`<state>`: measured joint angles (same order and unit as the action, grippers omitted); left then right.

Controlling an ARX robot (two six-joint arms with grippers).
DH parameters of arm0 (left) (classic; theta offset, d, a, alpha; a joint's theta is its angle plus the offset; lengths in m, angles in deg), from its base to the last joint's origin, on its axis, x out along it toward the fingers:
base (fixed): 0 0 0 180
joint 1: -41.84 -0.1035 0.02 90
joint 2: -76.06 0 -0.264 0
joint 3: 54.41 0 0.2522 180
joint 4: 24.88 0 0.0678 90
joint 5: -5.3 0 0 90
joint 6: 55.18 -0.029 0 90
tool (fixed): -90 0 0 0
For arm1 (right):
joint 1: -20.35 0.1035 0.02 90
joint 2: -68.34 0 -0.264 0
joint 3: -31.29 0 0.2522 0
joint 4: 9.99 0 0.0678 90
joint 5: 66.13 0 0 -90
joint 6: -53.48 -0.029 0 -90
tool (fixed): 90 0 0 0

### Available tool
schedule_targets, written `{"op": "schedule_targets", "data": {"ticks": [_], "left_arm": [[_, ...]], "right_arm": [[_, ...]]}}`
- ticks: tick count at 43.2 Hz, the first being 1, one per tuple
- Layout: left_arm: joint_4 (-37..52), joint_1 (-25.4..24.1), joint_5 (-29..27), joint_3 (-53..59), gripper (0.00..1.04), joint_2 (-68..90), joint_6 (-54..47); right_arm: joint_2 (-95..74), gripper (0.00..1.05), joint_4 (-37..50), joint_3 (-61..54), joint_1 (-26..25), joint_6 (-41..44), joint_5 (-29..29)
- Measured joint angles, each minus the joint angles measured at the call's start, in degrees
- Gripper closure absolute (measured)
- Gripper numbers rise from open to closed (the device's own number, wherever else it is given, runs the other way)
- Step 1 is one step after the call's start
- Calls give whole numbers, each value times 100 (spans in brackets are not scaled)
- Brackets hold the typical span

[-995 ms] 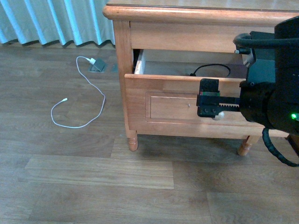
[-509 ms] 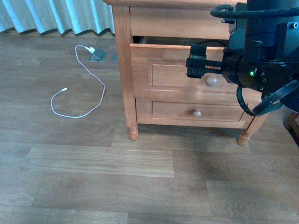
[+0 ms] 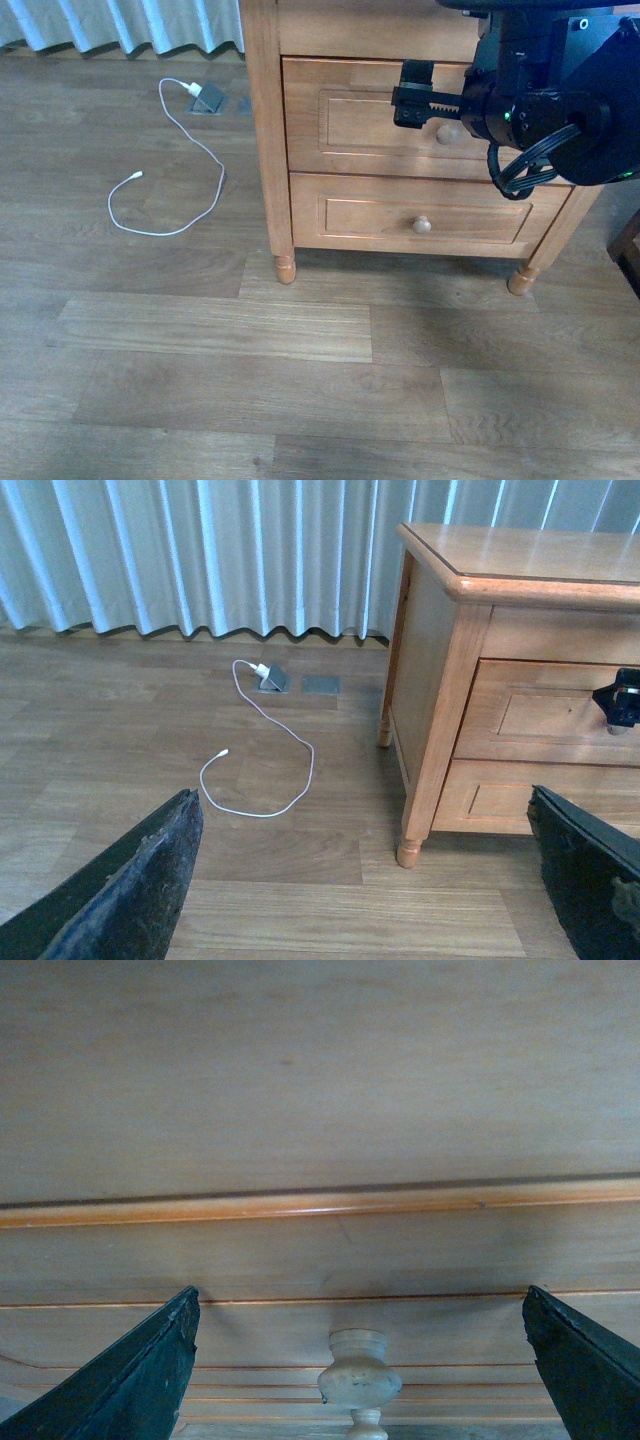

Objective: Put charger into drawer

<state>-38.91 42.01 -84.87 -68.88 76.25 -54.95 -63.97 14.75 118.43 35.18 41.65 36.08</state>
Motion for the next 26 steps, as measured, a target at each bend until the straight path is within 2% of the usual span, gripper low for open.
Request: {"op": "schedule_targets", "data": {"ticks": [17, 26], "left_arm": [[0, 0, 0, 0, 6, 0, 0], [0, 0, 0, 0, 6, 0, 0]], "right_arm": [[-195, 8, 55, 249, 42, 61, 168], [-61, 8, 256, 9, 15, 31, -42]]}}
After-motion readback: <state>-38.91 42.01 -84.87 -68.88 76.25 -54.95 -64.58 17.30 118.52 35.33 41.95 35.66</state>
